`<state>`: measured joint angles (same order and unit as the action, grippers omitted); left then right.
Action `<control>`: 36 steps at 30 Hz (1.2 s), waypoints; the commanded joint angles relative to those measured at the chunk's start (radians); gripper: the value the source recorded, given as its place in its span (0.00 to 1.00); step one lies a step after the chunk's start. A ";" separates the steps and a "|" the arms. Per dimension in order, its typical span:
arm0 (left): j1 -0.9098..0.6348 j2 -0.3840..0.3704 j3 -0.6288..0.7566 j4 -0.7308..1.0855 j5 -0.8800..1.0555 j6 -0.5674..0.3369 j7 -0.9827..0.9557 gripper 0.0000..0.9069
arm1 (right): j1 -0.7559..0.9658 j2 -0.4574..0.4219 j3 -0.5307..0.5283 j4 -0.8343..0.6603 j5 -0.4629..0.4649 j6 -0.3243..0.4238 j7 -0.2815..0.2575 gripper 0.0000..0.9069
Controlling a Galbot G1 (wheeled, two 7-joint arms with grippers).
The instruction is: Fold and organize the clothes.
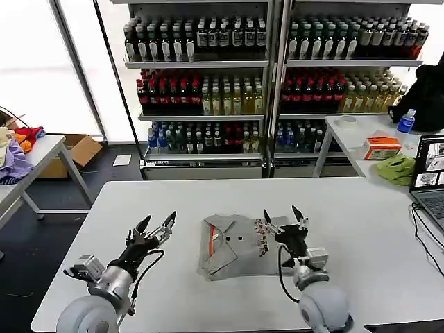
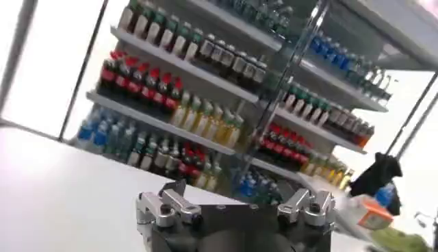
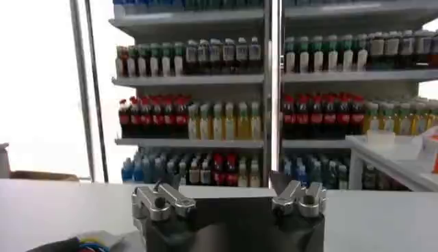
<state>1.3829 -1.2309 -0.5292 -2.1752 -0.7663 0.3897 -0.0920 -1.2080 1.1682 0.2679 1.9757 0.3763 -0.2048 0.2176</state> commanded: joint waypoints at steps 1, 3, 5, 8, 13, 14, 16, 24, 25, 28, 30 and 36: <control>0.193 -0.015 -0.021 0.004 0.546 -0.299 0.045 1.00 | -0.323 -0.068 0.286 0.121 0.075 0.293 -0.245 1.00; 0.252 -0.018 -0.030 0.000 0.614 -0.394 0.062 1.00 | -0.371 -0.066 0.317 0.122 0.088 0.321 -0.255 1.00; 0.297 -0.018 -0.037 -0.012 0.635 -0.430 0.065 1.00 | -0.408 -0.063 0.340 0.120 0.088 0.336 -0.258 1.00; 0.367 -0.022 -0.050 -0.027 0.641 -0.483 0.061 1.00 | -0.470 -0.063 0.367 0.120 0.106 0.364 -0.272 1.00; 0.459 -0.044 -0.072 -0.069 0.662 -0.544 0.060 1.00 | -0.554 -0.047 0.382 0.113 0.097 0.417 -0.289 1.00; 0.471 -0.047 -0.069 -0.073 0.666 -0.547 0.059 1.00 | -0.557 -0.046 0.382 0.112 0.097 0.419 -0.291 1.00; 0.499 -0.053 -0.049 -0.071 0.679 -0.557 0.056 1.00 | -0.564 -0.041 0.382 0.105 0.084 0.412 -0.290 1.00; 0.530 -0.066 -0.022 -0.036 0.719 -0.606 0.048 1.00 | -0.572 -0.033 0.370 0.115 0.052 0.413 -0.282 1.00; 0.532 -0.069 -0.022 -0.037 0.715 -0.605 0.049 1.00 | -0.574 -0.031 0.370 0.115 0.053 0.416 -0.281 1.00; 0.536 -0.074 -0.020 -0.039 0.715 -0.604 0.049 1.00 | -0.573 -0.029 0.370 0.109 0.054 0.419 -0.274 1.00; 0.542 -0.075 -0.018 -0.042 0.713 -0.603 0.049 1.00 | -0.576 -0.031 0.368 0.111 0.062 0.419 -0.274 1.00; 0.542 -0.075 -0.025 -0.045 0.711 -0.602 0.051 1.00 | -0.577 -0.031 0.363 0.111 0.059 0.419 -0.273 1.00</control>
<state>1.8837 -1.2990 -0.5538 -2.2197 -0.0899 -0.1707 -0.0417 -1.7524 1.1357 0.6176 2.0838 0.4375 0.1931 -0.0492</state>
